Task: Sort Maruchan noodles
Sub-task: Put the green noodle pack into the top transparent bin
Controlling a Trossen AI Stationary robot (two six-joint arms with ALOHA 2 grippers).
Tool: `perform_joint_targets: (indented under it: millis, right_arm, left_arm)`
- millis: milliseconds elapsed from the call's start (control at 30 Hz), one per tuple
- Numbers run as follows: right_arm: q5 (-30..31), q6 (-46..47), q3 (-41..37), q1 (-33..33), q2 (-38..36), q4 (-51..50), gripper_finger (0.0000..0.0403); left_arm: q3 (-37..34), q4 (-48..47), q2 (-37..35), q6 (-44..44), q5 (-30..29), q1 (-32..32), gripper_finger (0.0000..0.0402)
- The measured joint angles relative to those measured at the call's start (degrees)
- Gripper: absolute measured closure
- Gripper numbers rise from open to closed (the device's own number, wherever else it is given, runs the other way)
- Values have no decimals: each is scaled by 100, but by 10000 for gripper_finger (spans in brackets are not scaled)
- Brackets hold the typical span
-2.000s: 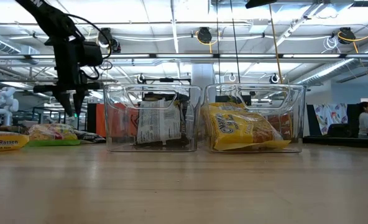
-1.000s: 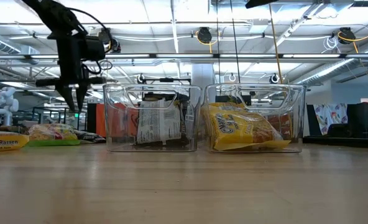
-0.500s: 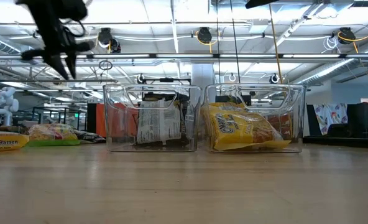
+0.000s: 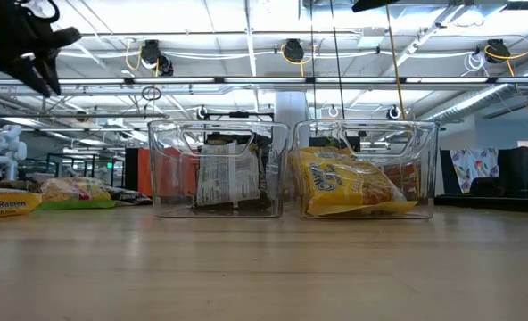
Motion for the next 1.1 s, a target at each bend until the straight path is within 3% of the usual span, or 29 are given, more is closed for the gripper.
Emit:
perform_joint_targets:
  millis: [267,367,633,833,1100]
  right_arm:
    - [0,-2,0,0,0,0,367]
    - [0,-27,0,0,0,0,367]
    - [0,-42,0,0,0,0,367]
    - [0,-44,0,0,0,2,367]
    - [0,-44,0,0,0,2,367]
  left_arm:
    - [-2,-987,764,190,369,64,305]
    - [-2,-1069,1218,53,603,133,305]
    - [-7,-952,2183,-643,447,364,305]
    - [-128,-396,2264,-949,304,402,305]
    - [-1169,-13,2250,-1865,357,370,305]
